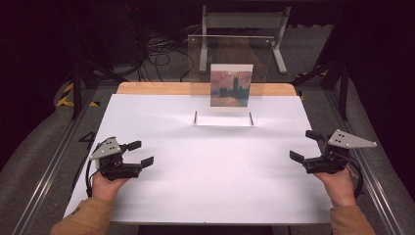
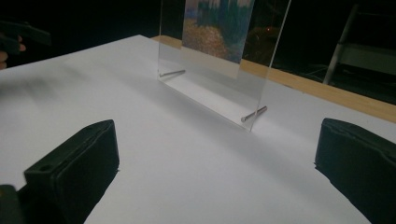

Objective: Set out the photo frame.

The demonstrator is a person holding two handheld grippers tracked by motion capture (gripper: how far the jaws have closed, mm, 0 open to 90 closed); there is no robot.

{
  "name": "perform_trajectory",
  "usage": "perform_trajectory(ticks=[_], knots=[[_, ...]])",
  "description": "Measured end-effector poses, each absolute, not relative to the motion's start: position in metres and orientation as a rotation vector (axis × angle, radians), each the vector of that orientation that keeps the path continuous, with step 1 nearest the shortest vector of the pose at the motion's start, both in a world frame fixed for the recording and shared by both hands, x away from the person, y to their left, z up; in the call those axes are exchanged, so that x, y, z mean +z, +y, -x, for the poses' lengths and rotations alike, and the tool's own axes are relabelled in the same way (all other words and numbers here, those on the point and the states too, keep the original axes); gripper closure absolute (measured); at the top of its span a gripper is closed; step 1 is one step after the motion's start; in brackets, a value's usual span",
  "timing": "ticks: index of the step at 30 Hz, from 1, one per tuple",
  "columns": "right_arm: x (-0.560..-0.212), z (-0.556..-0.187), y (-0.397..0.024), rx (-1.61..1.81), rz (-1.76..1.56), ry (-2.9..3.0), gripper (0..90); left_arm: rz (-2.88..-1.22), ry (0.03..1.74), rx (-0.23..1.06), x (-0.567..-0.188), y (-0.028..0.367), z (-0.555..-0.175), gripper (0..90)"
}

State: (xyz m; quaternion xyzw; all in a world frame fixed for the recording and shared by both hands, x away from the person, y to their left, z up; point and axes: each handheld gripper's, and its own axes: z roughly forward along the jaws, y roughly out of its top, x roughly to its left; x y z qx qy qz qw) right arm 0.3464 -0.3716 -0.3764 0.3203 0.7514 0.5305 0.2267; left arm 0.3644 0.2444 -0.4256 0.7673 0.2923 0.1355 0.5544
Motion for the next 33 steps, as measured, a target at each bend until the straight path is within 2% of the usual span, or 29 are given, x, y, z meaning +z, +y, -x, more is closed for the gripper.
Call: perform_trajectory(ticks=[17, 33], knots=[[-0.427, -0.354, -0.371, 1.408, -0.942, 2.113, 0.0, -1.751, 0.690, 0.321, -0.432, 0.252, -0.366, 14.8], [-0.436, -0.359, -0.370, 1.359, -1.025, 2.112, 0.0, -1.781, 0.719, 0.353, -0.436, 0.251, -0.367, 14.7]])
